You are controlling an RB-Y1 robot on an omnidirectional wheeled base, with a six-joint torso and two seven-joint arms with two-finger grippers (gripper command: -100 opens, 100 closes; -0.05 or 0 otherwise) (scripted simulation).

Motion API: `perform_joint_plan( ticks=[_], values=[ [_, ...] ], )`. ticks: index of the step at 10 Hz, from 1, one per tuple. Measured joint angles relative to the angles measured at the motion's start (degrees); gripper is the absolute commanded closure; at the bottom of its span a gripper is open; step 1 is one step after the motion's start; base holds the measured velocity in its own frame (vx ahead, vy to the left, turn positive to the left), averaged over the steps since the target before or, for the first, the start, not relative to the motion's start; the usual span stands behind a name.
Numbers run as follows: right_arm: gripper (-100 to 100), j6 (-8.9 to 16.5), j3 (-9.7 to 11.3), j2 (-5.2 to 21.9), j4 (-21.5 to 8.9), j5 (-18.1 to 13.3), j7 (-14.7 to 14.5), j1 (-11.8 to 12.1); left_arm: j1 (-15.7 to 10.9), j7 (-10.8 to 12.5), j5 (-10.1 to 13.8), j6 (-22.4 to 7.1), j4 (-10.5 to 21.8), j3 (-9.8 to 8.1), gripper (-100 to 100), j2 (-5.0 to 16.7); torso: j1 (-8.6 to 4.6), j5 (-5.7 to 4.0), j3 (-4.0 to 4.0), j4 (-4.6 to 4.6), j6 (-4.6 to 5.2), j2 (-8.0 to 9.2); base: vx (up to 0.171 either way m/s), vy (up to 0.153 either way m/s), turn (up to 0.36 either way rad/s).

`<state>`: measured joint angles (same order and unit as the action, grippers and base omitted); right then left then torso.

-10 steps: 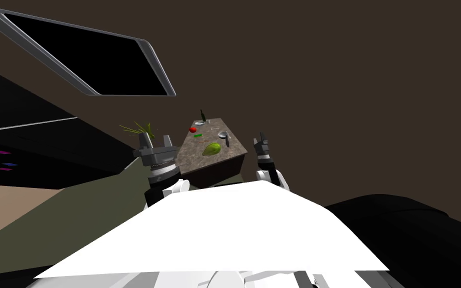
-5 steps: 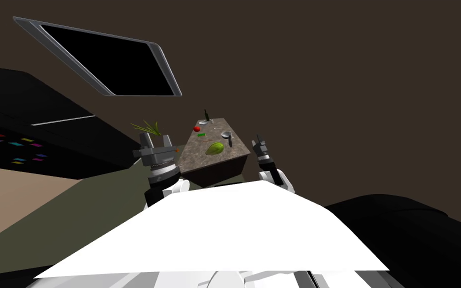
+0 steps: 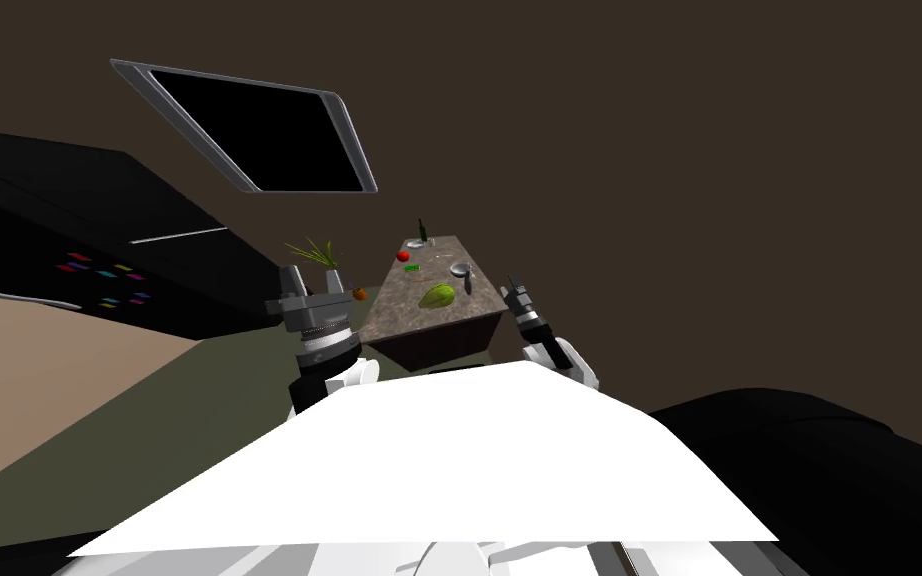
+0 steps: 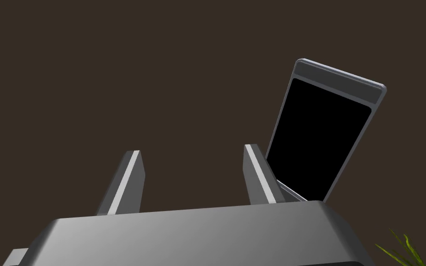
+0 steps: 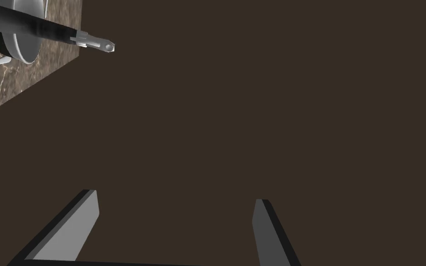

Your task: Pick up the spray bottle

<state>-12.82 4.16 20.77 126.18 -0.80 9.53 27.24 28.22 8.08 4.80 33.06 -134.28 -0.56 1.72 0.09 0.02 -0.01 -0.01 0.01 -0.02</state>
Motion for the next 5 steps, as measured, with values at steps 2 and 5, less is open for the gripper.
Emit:
perform_joint_plan(
  ticks=[2,5],
  values=[
    [-100,1.4,0.6,2.8,-0.3,0.6,0.6,0.2,0.0,0.0,0.0,0.0,0.0,0.0,0,0.0,-0.01,0.0,0.0,0.0,0.01,0.01,0.007,0.022,0.101],
    [-100,3.3,1.5,7.4,-0.8,1.7,1.7,0.7,0.0,0.0,0.0,0.0,0.0,0.0,0,0.0,0.02,0.0,0.0,0.0,-0.02,-0.01,0.009,0.027,0.109]
  ],
)
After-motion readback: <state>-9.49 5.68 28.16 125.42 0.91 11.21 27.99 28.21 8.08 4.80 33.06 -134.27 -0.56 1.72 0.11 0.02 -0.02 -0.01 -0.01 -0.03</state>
